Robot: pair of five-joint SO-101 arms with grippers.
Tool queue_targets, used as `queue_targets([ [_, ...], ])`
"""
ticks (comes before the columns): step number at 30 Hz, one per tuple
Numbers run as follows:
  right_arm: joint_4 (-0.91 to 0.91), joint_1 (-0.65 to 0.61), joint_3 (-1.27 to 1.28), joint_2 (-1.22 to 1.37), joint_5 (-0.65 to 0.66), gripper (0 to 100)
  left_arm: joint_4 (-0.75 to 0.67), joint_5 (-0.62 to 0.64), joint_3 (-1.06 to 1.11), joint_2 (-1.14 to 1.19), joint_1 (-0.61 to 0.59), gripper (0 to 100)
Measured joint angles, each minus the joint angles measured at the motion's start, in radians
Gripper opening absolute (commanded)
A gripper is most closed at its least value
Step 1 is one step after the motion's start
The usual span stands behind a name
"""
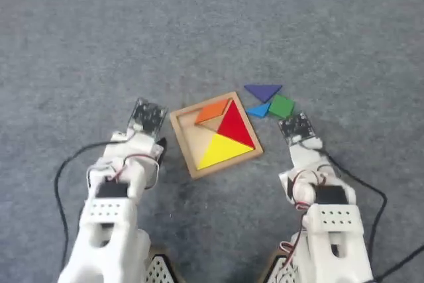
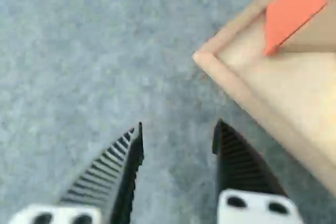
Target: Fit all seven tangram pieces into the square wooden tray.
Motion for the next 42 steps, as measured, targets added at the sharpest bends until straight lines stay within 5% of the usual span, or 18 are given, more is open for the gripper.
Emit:
queue_targets([
  [13,0.046,0.002,-0.396,0.402,0.006,4.5,-0.046,0.000,0.120,-0.163,-0.008,20],
  [20,0.011,-0.153,-0.623,0.669,-0.003,4.9,-0.044,0.000,0.120,-0.163,-0.008,20],
  [26,0.025,-0.163,-0.924,0.970,0.000,21.3,-0.044,0.000,0.120,-0.163,-0.008,20],
  [37,0.284,-0.072,-1.384,1.384,0.542,23.5,-0.044,0.000,0.120,-0.163,-0.008,20],
  [42,0.288,-0.057,-1.412,1.430,0.605,23.6,-0.044,0.000,0.120,-0.163,-0.008,20],
])
